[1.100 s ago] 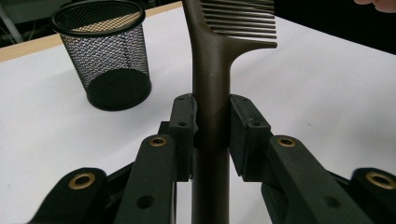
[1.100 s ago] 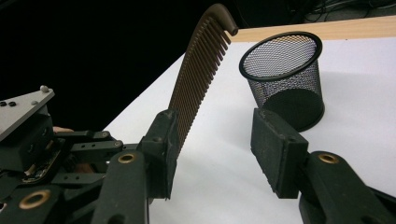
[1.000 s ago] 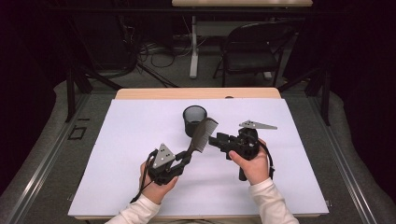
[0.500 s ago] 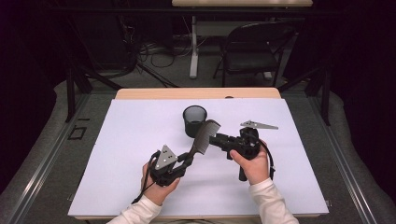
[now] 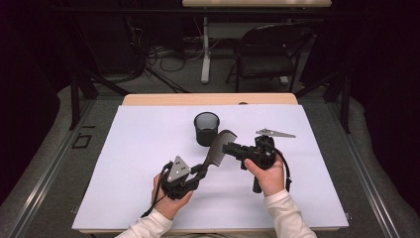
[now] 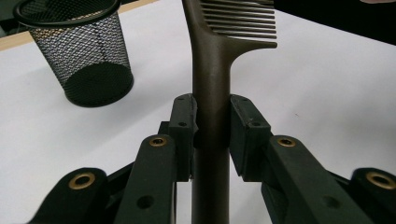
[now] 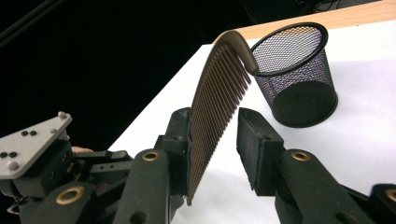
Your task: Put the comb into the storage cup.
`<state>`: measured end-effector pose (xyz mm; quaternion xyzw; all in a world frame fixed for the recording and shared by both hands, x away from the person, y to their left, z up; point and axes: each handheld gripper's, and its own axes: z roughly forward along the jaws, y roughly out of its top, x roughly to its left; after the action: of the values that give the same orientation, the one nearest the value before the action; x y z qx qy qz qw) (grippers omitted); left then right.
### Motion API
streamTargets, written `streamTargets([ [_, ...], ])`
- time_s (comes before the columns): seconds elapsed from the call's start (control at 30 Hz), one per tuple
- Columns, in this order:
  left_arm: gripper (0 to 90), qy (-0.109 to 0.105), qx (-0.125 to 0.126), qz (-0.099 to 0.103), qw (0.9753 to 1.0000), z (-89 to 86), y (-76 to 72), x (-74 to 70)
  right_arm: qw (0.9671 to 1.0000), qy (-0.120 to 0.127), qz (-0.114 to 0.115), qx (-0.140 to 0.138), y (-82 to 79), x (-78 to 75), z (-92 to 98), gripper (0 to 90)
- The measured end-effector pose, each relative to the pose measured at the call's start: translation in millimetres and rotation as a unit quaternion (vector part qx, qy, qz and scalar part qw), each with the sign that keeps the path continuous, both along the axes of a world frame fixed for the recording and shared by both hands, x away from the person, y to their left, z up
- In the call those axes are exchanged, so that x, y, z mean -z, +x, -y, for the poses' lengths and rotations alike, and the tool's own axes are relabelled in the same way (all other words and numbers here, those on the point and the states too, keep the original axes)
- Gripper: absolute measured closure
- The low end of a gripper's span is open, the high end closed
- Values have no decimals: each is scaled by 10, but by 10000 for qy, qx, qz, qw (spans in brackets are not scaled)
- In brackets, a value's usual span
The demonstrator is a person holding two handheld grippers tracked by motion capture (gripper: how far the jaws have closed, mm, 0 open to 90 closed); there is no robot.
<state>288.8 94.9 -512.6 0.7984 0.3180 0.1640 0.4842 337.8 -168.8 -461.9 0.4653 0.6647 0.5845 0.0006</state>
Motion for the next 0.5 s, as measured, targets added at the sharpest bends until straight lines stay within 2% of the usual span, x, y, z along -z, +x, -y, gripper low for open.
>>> streamTargets([
  [0.5, 721, 23, 99, -37, 9999, 65, -41, 30, 9999, 64, -74, 45, 7, 17, 22, 724],
])
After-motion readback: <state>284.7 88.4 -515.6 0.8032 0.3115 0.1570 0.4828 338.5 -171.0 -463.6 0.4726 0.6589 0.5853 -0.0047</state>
